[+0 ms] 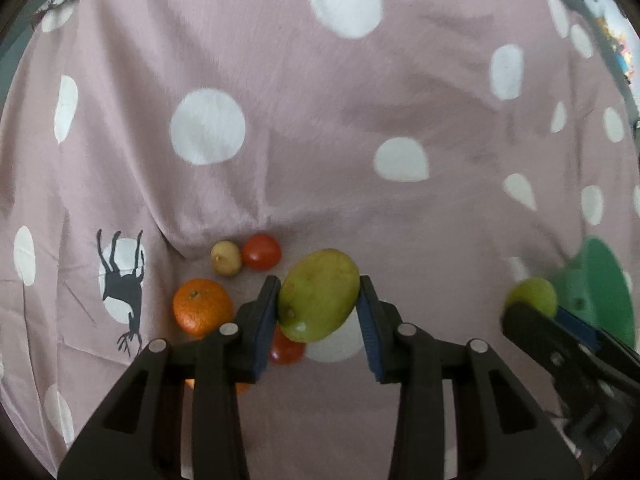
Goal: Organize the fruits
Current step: 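Carry the mango in the left tool over the bowl while the right tool carries the lime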
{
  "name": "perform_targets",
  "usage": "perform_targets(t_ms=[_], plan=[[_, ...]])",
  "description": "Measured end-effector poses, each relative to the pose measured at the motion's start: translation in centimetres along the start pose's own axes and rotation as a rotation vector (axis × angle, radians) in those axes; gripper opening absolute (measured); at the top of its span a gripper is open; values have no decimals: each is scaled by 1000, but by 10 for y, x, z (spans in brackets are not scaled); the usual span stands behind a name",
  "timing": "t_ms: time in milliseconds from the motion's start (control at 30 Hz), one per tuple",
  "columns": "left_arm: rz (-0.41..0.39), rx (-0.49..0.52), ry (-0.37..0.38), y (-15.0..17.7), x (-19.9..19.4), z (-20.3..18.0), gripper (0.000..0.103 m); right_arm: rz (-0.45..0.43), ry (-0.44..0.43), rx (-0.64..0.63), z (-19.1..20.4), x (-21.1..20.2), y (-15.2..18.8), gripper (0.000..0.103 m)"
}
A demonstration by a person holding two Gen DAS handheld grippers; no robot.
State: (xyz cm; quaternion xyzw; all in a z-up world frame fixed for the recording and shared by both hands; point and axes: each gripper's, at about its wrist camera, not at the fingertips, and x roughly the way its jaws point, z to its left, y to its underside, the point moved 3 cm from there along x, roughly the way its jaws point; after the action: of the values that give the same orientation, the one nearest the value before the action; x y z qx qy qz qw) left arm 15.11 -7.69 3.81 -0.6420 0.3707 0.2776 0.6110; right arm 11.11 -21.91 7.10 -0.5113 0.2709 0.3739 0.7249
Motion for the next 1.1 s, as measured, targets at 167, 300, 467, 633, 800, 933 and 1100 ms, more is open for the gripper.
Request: perform_targets(t_ms=[167,300,467,633,800,933,1100], plan=[[-82,-6,9,4,-42,1,38,-42,-9,6,-2,-16,-3,48],[-127,-2,34,11,-70,5,38,-87,-7,-8,0,-33,-4,48],[-153,24,40,15,-87,0,38,-132,-2,-11,-2,-53,-1,48],[-158,44,85,17,-100,-12,38,-170,25,-21,-7,-70,3,48],[-162,80,104,20,-105,-26,38,-217,58,-5,-19,-87,1,48],[-162,103,127,22,-109,-37,38,-262,99,32,-39,-103,-2,48],[-170,156,147,25,-113,-58,38,-304,143,125,-72,-121,-3,48]])
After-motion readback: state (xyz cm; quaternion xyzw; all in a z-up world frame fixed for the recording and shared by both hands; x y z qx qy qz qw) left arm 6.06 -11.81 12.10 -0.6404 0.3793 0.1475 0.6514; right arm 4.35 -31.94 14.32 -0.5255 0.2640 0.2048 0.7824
